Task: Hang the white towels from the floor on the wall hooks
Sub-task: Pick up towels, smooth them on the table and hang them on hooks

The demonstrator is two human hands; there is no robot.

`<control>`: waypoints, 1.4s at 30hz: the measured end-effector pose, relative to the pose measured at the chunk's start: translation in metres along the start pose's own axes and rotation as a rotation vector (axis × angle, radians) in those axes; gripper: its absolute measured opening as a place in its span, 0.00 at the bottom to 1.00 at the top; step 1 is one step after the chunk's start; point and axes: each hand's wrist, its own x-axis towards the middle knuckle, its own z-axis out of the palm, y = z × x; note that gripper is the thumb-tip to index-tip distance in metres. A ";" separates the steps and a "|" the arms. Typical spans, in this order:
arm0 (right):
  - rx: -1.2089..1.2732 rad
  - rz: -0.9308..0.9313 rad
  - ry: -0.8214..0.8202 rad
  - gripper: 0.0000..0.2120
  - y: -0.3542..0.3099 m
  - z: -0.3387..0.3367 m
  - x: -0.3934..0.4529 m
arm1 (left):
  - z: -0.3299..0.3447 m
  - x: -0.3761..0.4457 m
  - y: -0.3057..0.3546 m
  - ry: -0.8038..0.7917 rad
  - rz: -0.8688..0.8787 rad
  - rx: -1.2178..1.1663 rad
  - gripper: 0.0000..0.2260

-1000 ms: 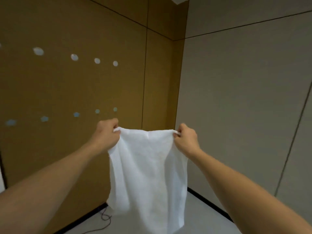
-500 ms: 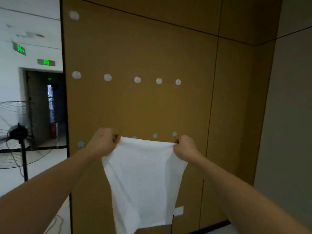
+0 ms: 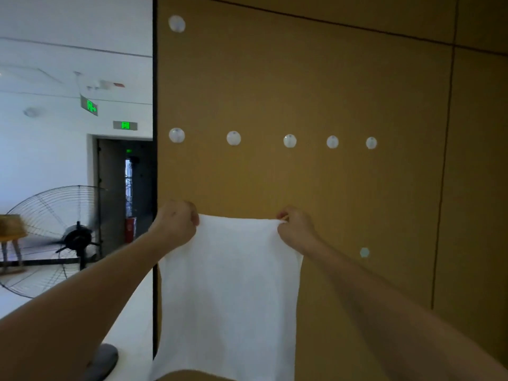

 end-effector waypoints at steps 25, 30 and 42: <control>-0.018 -0.571 0.317 0.15 -0.158 0.143 0.339 | -0.041 0.292 -0.134 0.566 0.288 0.337 0.10; -0.021 -0.685 0.459 0.11 -0.180 0.159 0.358 | -0.039 0.318 -0.141 0.658 0.254 0.351 0.12; 0.090 -0.741 0.180 0.16 -0.165 0.213 0.314 | 0.022 0.295 -0.140 0.664 0.095 0.042 0.09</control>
